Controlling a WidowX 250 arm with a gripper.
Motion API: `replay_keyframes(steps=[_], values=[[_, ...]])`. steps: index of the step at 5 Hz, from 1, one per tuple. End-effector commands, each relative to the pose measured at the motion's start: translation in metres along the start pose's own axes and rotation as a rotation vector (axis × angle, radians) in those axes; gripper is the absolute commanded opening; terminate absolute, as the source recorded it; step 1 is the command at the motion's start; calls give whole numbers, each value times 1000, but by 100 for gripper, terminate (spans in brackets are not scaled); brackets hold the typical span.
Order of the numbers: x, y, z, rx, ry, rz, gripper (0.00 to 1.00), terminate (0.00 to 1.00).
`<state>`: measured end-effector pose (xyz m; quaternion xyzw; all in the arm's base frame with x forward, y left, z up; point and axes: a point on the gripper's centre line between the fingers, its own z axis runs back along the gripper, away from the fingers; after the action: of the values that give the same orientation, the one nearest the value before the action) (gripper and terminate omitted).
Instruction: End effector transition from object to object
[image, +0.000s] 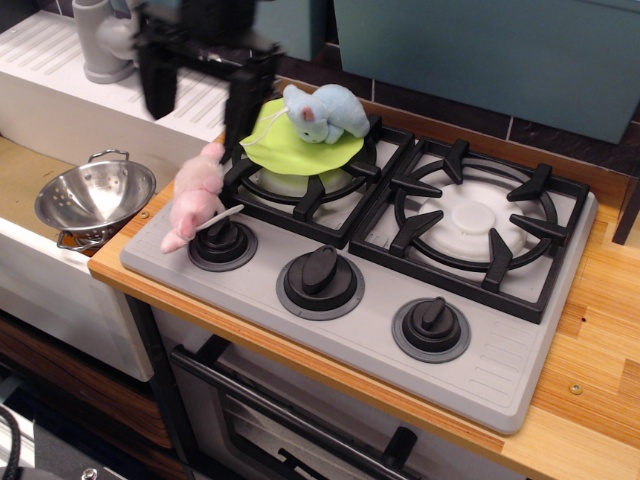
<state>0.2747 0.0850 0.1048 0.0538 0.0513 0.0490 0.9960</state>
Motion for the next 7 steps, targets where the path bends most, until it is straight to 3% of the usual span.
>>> replay_keyframes(steps=[1,4,5,7], values=[[-3,1,-4,-37,-310,51,100,0],[14,1,-33,-3,-330,61,100,0],[6,2,-30,-1,-290,69,100,0],[-13,5,-38,62,-270,105,100,0]])
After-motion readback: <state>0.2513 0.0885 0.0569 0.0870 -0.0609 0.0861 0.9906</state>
